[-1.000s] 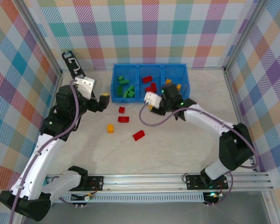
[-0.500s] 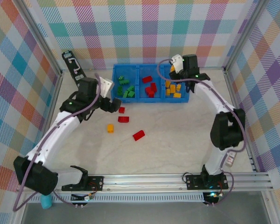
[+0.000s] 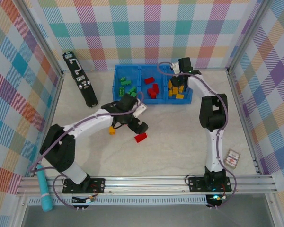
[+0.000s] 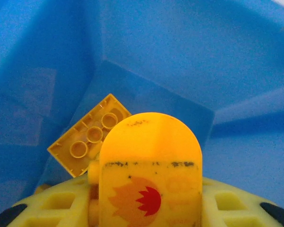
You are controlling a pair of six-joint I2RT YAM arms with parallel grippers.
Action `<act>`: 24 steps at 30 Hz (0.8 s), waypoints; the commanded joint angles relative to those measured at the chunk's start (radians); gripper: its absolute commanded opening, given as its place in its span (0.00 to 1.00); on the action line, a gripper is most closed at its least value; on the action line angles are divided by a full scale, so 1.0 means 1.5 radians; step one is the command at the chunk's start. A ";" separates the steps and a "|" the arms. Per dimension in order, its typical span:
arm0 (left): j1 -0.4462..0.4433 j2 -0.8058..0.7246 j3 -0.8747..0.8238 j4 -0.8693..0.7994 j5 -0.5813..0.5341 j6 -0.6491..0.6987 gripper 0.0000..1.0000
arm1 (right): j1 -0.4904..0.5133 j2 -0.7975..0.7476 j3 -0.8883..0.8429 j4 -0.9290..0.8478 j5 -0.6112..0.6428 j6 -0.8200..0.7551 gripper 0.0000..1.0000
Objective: Sort the legos into containers by color
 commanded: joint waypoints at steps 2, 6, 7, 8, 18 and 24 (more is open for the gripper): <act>-0.024 0.052 0.013 0.001 0.039 -0.017 1.00 | 0.001 0.022 0.036 -0.024 -0.012 -0.005 0.34; -0.035 0.102 0.031 -0.025 0.050 -0.016 1.00 | 0.001 0.026 0.038 -0.024 -0.035 -0.010 0.38; -0.037 0.110 0.031 -0.029 0.053 -0.016 1.00 | 0.001 0.025 0.038 -0.024 -0.039 -0.011 0.39; -0.040 0.118 0.031 -0.032 0.055 -0.017 1.00 | 0.001 0.022 0.039 -0.024 -0.044 -0.013 0.41; -0.050 0.159 0.020 -0.036 0.053 -0.059 0.89 | 0.001 0.003 0.063 -0.040 -0.064 -0.028 0.59; -0.052 0.171 0.018 -0.053 0.061 -0.071 0.66 | 0.003 -0.010 0.067 -0.042 -0.061 -0.031 0.65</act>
